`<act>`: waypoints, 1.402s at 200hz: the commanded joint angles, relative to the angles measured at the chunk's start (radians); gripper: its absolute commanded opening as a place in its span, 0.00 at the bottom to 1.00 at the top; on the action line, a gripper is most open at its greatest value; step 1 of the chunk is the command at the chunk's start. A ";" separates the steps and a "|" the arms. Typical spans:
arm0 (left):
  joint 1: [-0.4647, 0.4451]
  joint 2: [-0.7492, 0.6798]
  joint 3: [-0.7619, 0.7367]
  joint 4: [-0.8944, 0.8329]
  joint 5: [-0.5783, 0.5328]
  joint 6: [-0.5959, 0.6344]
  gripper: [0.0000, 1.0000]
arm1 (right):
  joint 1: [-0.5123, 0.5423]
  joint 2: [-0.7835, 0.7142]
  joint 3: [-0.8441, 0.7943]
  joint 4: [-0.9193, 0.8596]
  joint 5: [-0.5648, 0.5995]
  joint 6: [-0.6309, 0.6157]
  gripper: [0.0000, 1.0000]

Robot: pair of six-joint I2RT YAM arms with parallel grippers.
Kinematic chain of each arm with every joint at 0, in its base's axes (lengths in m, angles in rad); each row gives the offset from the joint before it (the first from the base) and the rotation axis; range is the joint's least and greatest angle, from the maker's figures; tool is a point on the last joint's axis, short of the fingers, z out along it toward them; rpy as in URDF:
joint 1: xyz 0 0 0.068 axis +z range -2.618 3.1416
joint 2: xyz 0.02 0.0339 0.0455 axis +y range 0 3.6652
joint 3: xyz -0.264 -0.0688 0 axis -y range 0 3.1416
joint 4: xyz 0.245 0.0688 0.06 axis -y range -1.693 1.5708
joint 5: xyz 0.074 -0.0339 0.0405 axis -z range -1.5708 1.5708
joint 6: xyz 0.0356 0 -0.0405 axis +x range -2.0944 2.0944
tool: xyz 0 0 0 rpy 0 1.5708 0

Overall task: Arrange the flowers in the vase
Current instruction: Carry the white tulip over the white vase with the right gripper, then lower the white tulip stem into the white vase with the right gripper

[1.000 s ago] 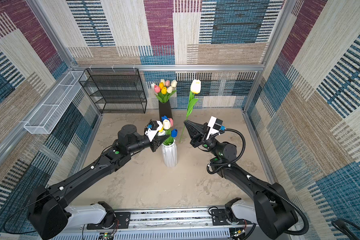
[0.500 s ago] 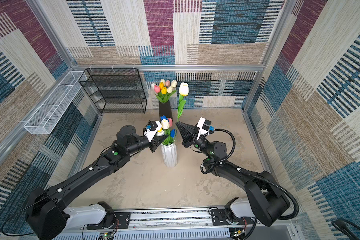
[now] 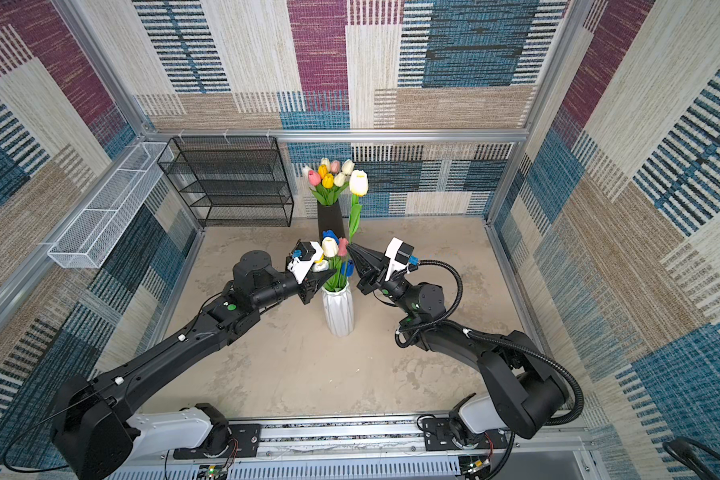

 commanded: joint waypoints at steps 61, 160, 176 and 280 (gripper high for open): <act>0.001 0.023 0.003 0.047 0.017 -0.005 0.30 | 0.016 -0.020 -0.025 0.004 -0.056 -0.117 0.00; 0.001 0.047 0.014 0.065 0.019 -0.017 0.30 | 0.022 -0.023 -0.107 -0.055 -0.176 -0.123 0.02; 0.001 0.048 0.014 0.067 0.019 -0.018 0.30 | 0.022 -0.017 -0.134 -0.060 -0.153 -0.146 0.02; 0.001 0.048 0.007 0.082 0.026 -0.022 0.30 | 0.022 0.040 -0.213 -0.046 -0.044 -0.220 0.20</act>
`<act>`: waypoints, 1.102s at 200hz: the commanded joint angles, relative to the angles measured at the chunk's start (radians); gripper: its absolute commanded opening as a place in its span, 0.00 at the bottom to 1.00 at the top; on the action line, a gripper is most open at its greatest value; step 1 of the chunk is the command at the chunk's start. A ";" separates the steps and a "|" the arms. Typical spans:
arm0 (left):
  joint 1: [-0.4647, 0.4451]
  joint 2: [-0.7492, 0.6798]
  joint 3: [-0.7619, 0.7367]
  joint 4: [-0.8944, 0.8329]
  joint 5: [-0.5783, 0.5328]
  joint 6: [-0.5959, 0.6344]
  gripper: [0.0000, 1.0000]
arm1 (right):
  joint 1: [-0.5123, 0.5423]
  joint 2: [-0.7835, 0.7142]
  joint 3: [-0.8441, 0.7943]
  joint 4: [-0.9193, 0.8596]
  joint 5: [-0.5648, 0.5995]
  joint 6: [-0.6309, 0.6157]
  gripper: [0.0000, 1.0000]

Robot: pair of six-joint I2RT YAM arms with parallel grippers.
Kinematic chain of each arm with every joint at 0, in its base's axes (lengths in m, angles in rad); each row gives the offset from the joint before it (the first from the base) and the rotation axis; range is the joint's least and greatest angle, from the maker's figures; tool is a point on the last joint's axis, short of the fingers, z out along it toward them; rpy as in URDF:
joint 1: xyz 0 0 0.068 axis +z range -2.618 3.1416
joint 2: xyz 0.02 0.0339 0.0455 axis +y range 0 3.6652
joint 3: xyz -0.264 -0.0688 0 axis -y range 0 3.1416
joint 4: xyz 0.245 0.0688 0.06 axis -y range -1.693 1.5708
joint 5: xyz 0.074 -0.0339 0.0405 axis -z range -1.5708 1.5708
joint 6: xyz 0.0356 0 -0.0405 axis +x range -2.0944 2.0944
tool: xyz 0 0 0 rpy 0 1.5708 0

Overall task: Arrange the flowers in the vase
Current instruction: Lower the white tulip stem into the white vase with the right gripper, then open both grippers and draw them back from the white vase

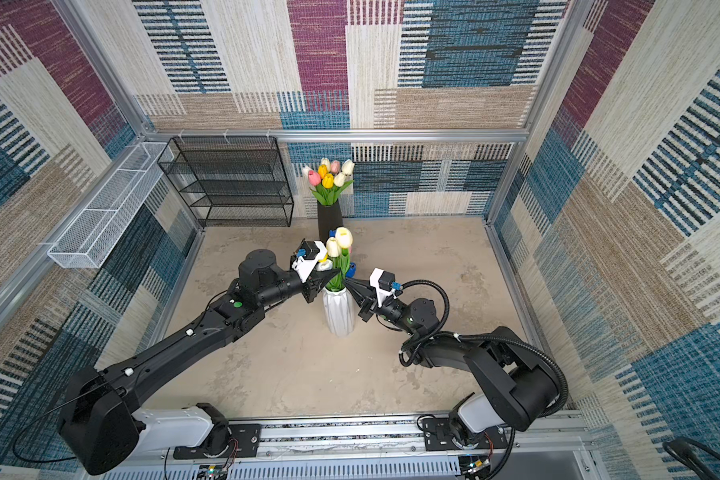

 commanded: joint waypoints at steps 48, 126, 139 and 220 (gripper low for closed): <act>0.001 -0.010 -0.010 0.039 -0.007 -0.016 0.30 | 0.001 -0.060 -0.015 -0.085 0.076 -0.067 0.52; 0.002 -0.037 -0.035 0.020 0.027 -0.013 0.52 | 0.001 -0.328 -0.106 -0.284 0.103 -0.102 0.94; 0.001 -0.048 -0.046 0.012 0.027 -0.005 0.64 | 0.001 -0.374 -0.112 -0.331 0.109 -0.111 0.95; 0.001 -0.318 -0.214 -0.076 -0.088 -0.007 0.99 | 0.000 -0.255 -0.124 -0.335 0.090 -0.091 1.00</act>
